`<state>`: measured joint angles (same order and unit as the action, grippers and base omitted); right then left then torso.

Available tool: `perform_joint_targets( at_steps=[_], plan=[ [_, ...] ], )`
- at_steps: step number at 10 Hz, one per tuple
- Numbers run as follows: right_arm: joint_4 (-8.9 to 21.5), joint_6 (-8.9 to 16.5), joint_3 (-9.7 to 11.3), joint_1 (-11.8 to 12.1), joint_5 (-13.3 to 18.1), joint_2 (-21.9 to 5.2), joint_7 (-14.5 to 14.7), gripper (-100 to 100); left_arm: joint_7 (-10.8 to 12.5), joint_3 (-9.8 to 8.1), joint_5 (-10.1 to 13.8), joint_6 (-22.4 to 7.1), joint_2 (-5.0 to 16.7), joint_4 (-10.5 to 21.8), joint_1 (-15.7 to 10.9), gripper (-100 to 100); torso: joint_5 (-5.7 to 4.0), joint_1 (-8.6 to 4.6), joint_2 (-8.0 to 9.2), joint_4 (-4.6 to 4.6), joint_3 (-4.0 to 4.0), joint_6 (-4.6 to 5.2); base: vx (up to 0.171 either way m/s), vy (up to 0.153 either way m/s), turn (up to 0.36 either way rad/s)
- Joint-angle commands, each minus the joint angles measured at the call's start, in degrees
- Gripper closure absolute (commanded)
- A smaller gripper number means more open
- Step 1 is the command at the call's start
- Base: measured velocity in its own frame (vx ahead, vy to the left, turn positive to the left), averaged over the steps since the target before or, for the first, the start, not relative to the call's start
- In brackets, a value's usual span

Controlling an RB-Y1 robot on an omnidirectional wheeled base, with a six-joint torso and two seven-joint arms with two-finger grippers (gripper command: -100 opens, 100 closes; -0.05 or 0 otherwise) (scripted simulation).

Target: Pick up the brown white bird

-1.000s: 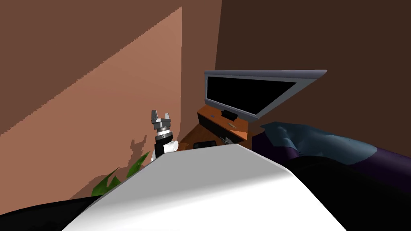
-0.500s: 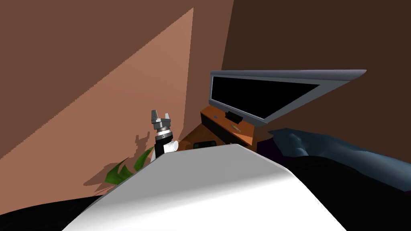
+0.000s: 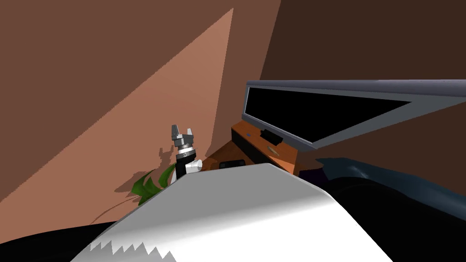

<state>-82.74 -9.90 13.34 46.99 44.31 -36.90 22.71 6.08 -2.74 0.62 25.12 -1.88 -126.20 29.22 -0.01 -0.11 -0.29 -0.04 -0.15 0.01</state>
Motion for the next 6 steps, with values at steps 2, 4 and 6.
perform_joint_targets(
  at_steps=[2,4,6],
  plan=[
    [3.62,1.06,-0.86,0.61,2.41,-1.97,1.89,-100,0.00,-0.01,0.00,0.00,0.00,0.00,0.01,0,0.00,0.00,0.02,0.00,0.01,0.04,0.065,-0.012,0.153],
    [6.48,2.04,-1.12,0.99,3.88,-3.13,2.93,-100,0.00,0.00,0.00,0.00,0.00,0.00,0.01,0,-0.02,-0.12,-0.20,-0.04,-0.11,-0.02,0.113,-0.045,0.233],
    [8.58,2.96,-1.34,1.31,5.20,-4.15,3.89,-100,0.00,-0.01,0.00,0.00,0.01,0.00,0.01,0,-0.03,-0.12,-0.14,-0.03,-0.08,0.01,0.083,-0.046,0.151]
  ],
)
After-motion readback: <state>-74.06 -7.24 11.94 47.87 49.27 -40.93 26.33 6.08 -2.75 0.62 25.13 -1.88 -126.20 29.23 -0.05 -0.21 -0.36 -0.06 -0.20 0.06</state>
